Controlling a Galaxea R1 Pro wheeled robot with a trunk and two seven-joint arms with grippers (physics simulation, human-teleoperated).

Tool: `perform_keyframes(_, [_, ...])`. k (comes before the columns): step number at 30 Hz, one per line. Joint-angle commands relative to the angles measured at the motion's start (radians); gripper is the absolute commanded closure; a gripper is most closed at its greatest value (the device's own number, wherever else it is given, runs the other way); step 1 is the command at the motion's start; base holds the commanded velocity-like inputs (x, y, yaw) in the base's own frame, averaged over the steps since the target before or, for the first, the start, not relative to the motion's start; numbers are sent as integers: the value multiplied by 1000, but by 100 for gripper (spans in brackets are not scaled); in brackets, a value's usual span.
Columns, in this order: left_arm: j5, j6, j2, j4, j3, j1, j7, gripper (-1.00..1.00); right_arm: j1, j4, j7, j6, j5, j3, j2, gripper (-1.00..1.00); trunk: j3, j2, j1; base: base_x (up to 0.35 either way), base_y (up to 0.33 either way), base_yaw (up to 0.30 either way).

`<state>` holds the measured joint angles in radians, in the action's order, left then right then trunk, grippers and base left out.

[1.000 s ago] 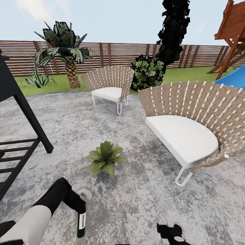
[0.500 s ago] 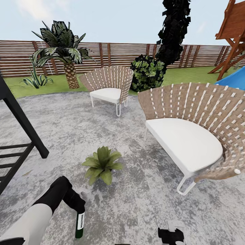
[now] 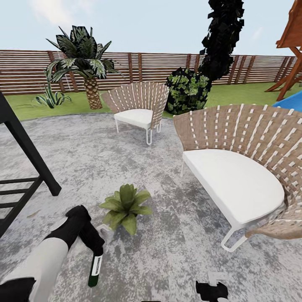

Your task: Pick up the pesticide atomizer in the garden and spray insectifuge to fully cover both potted plants in the garden.

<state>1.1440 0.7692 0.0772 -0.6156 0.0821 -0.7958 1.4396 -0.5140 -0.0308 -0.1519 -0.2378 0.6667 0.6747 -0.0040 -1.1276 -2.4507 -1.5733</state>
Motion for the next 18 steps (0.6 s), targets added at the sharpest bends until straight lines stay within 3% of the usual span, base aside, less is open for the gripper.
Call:
perform_keyframes(1, [66, 14, -2, -1, -1, -21, 71, 100, 0, -1, -3, 0, 6, 9, 0, -100, -1, 0, 0, 0, 0, 0])
perform_keyframes(3, [107, 16, -2, -2, -4, -41, 124, 100, 0, -1, -3, 0, 5, 9, 1, -100, -1, 0, 0, 0, 0, 0])
perform_keyframes(5, [122, 18, -2, -3, -5, -51, 131, 100, 2, -1, -3, 0, 5, 9, 1, -100, -1, 0, 0, 25, 0, 0])
perform_keyframes(15, [128, 38, -2, -1, -5, -53, 131, 100, 8, -1, -8, -2, 7, 9, 1, -100, -1, 0, 0, 265, -50, 0])
perform_keyframes(18, [128, 40, -2, -1, -5, -53, 131, 100, 8, -1, -8, -2, 7, 9, 1, -100, -1, 0, 0, 87, -73, 0])
